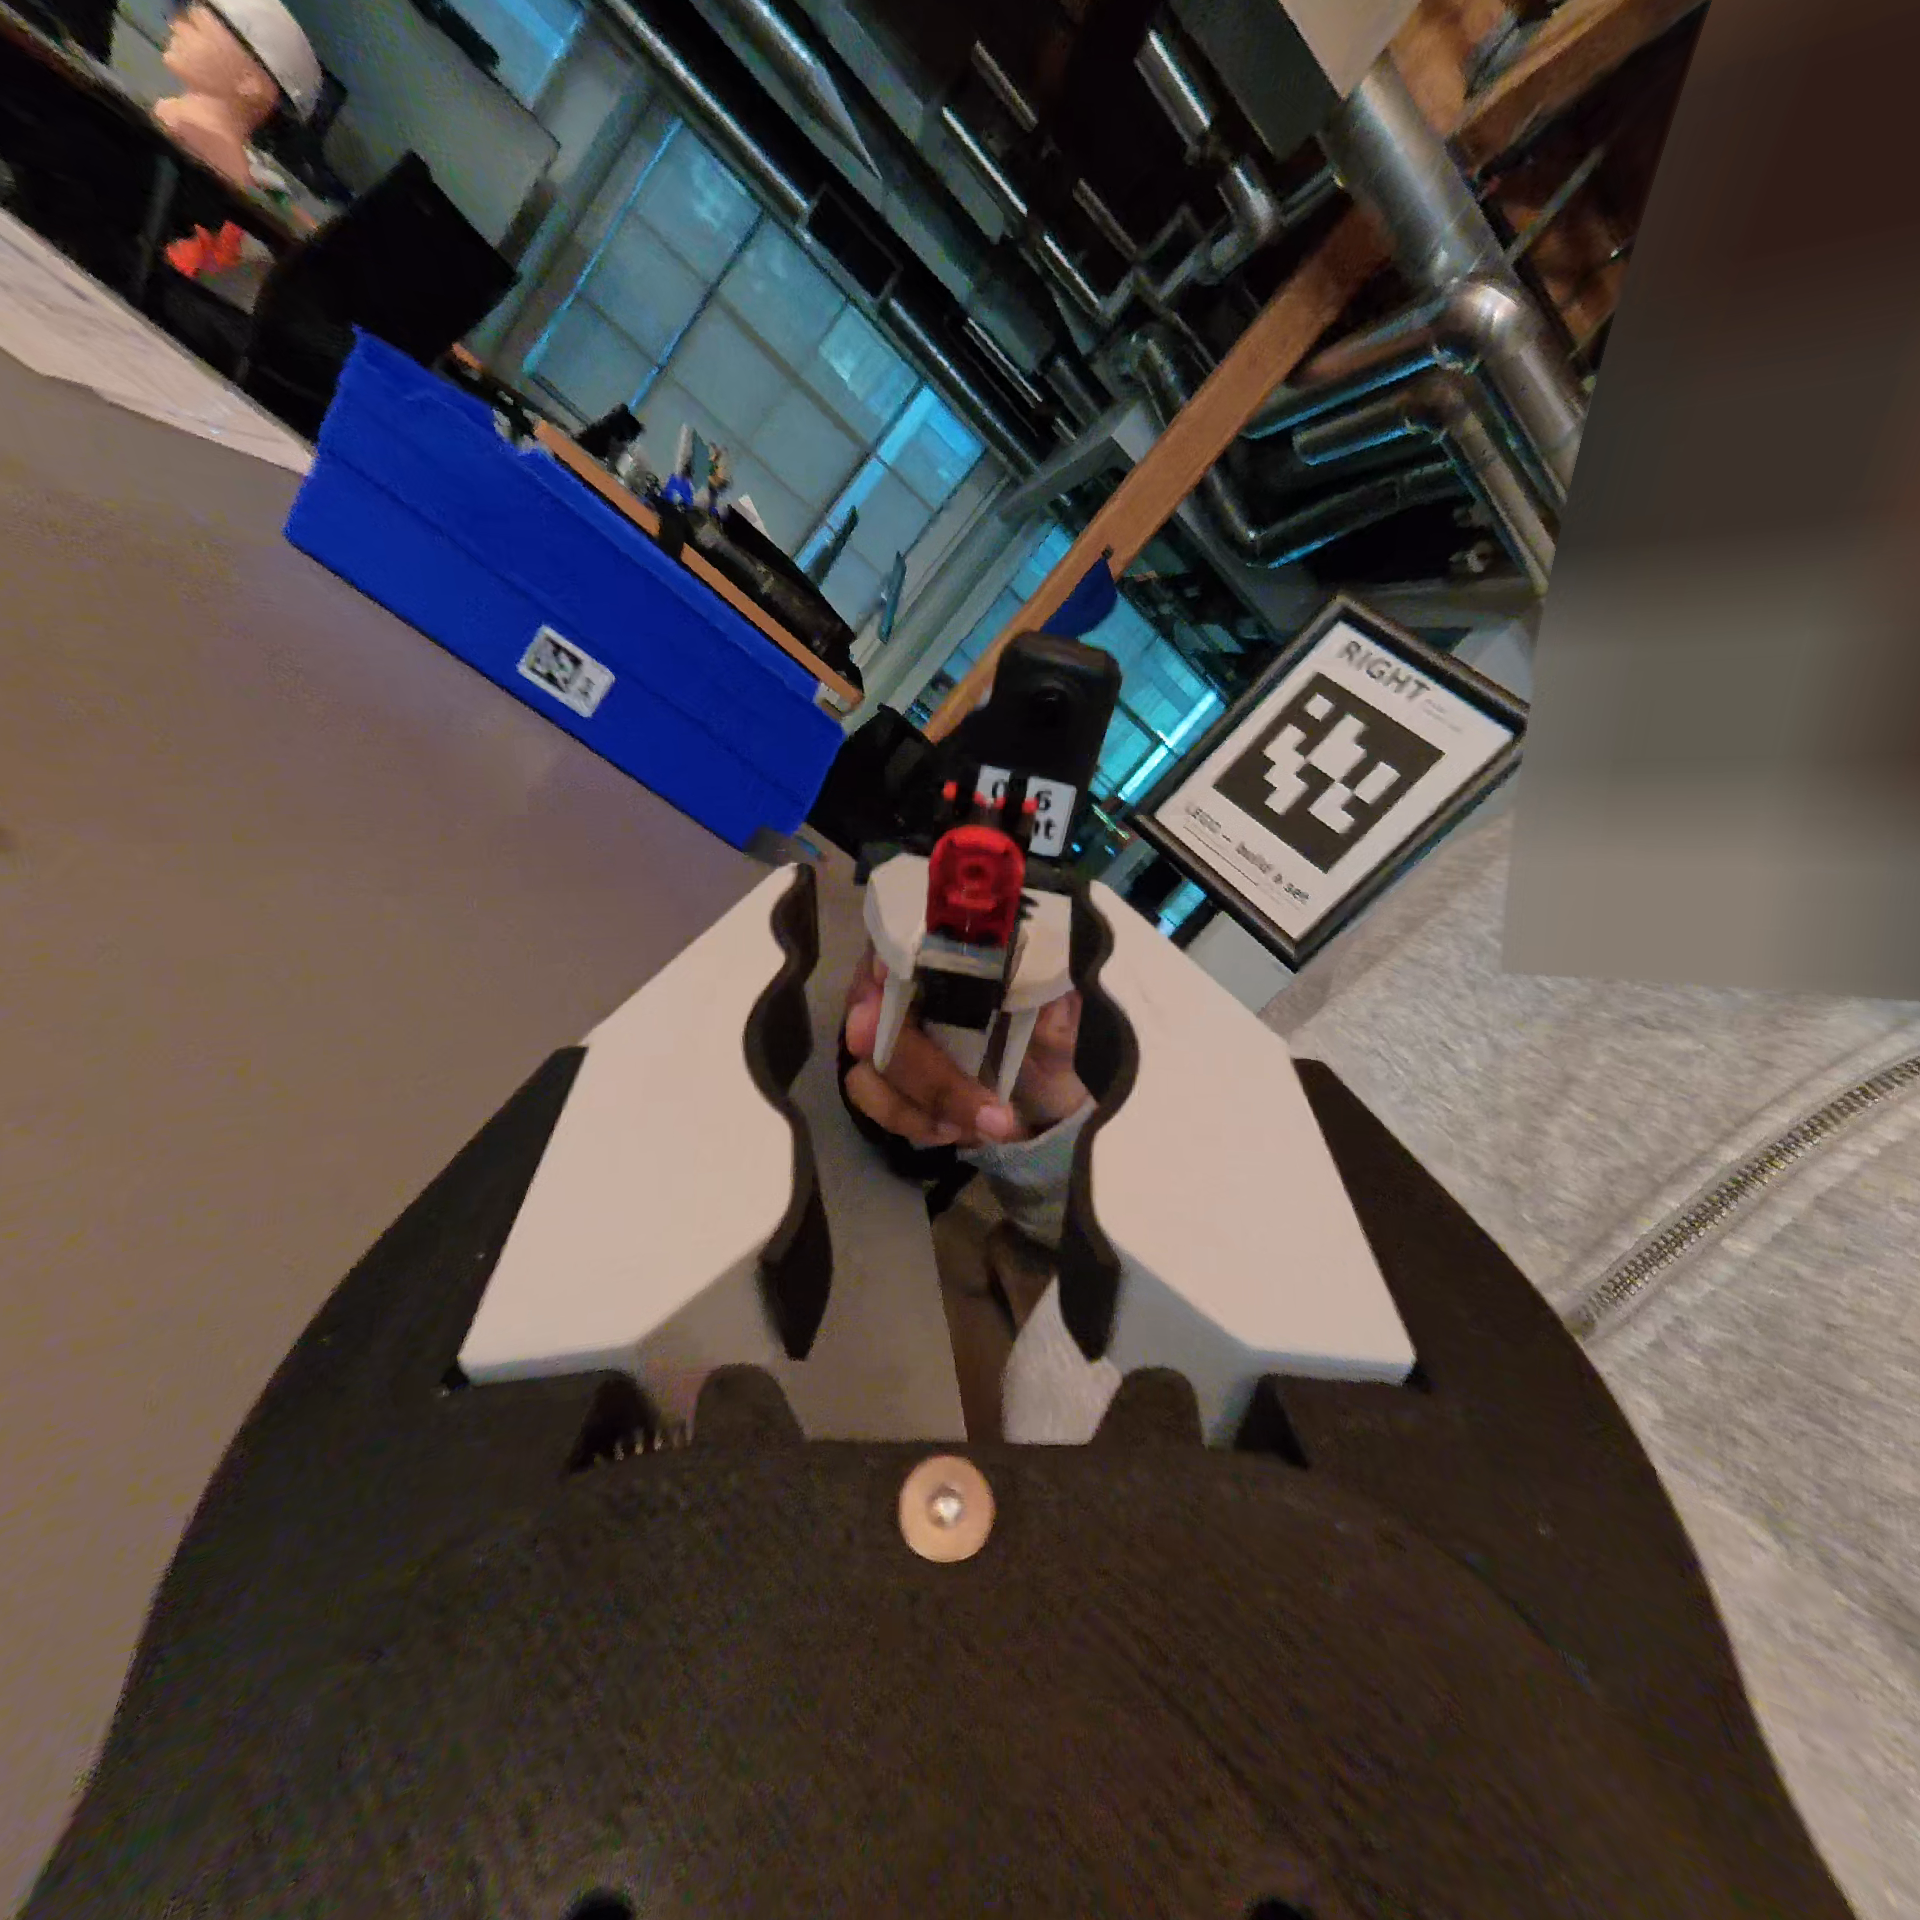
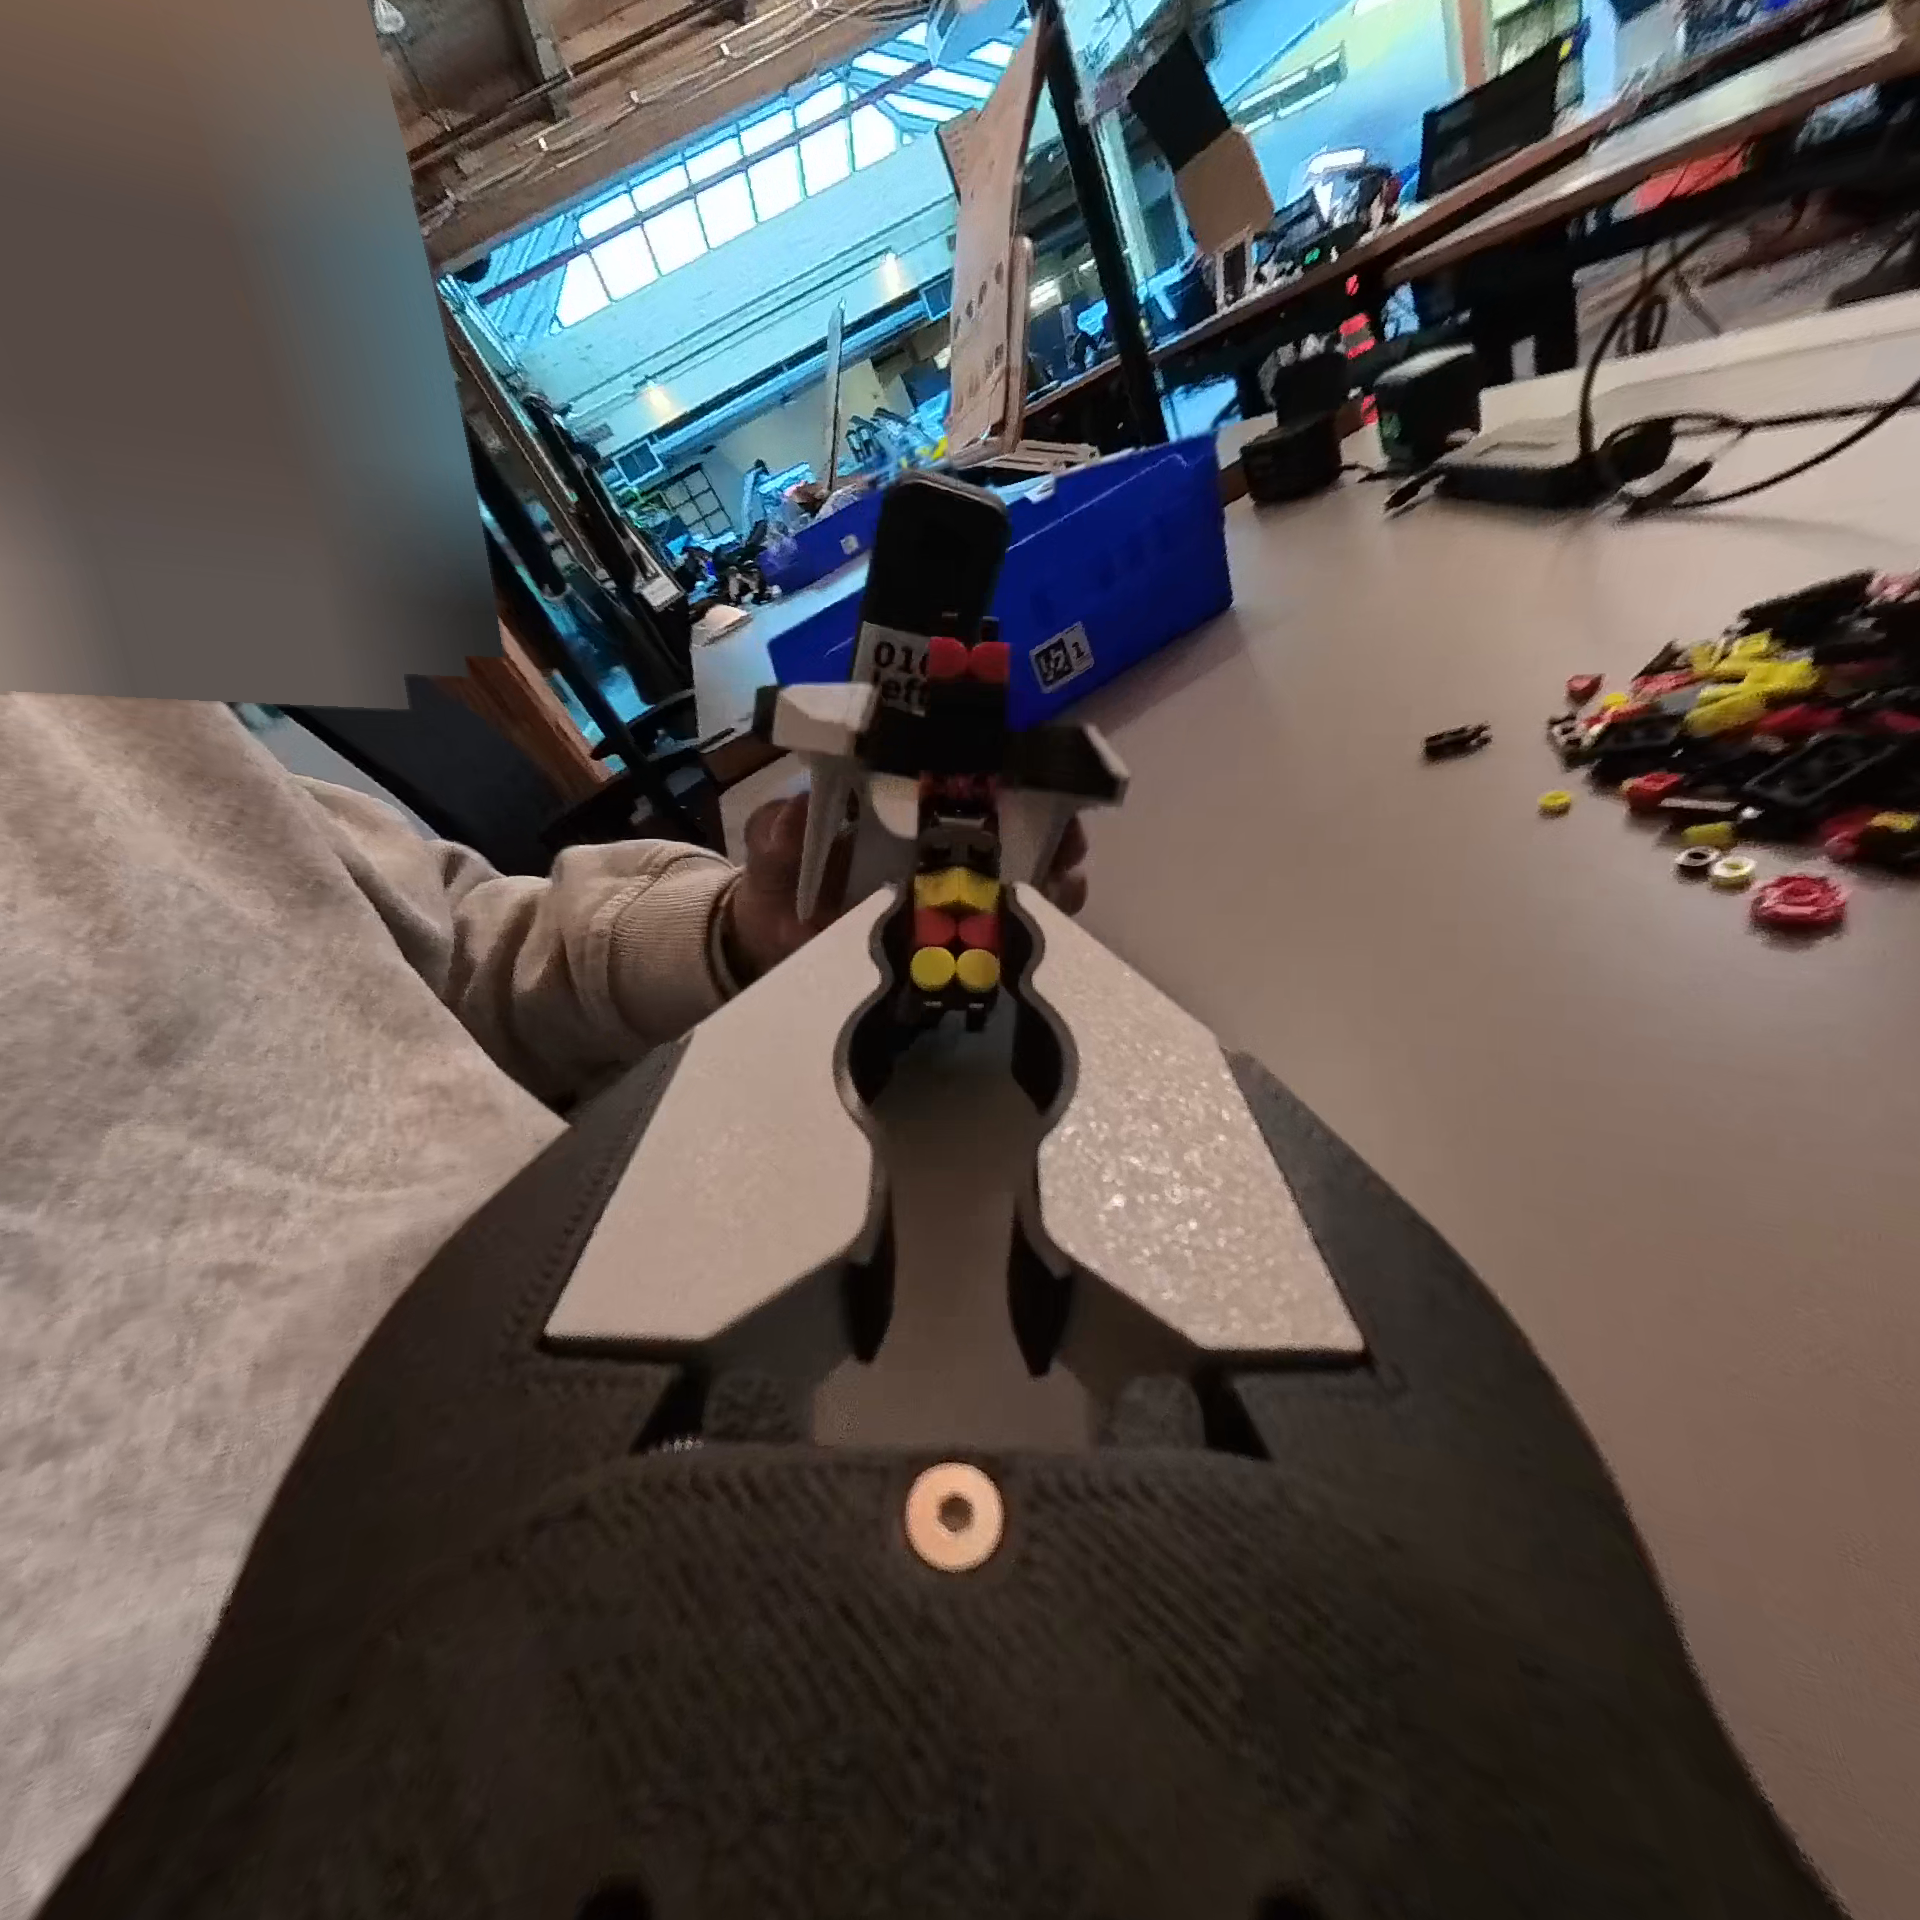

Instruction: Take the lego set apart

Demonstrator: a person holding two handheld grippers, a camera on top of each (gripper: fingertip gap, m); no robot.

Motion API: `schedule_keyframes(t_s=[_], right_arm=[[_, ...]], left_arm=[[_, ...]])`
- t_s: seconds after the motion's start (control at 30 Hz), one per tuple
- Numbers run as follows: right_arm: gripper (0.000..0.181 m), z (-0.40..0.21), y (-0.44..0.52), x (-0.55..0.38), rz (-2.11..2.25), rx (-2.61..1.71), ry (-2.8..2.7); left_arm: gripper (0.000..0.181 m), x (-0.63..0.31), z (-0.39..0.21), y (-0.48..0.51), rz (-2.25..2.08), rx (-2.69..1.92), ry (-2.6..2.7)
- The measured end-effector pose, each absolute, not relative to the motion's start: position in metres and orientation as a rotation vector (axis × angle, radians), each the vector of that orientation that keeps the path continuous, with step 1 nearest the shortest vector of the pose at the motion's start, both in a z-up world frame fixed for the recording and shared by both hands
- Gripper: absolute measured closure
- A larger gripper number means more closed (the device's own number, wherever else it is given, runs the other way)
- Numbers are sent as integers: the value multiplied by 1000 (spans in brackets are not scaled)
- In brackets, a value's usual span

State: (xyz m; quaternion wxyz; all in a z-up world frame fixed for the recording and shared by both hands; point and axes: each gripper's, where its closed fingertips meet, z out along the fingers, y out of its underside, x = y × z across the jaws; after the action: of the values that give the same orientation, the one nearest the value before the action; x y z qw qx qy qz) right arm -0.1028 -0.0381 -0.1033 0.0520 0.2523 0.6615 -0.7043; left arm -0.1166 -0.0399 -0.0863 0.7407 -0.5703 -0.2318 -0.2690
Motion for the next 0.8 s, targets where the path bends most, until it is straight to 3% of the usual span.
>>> schedule_keyframes(t_s=[0.1,0.17,0.33,0.8], right_arm=[[168,-104,-40,-101,-2138,744,2064],[168,-105,-42,-99,-2124,739,2043],[168,-97,-38,-99,-2145,755,1927],[168,-94,-30,-107,-2107,907,1625]], left_arm=[[136,-102,-89,-33,-677,-1288,-452],[151,-96,-90,-31,-669,-1313,-422],[166,-96,-93,-30,-583,-1360,-401],[161,-99,-98,-25,-572,-1419,-435]])
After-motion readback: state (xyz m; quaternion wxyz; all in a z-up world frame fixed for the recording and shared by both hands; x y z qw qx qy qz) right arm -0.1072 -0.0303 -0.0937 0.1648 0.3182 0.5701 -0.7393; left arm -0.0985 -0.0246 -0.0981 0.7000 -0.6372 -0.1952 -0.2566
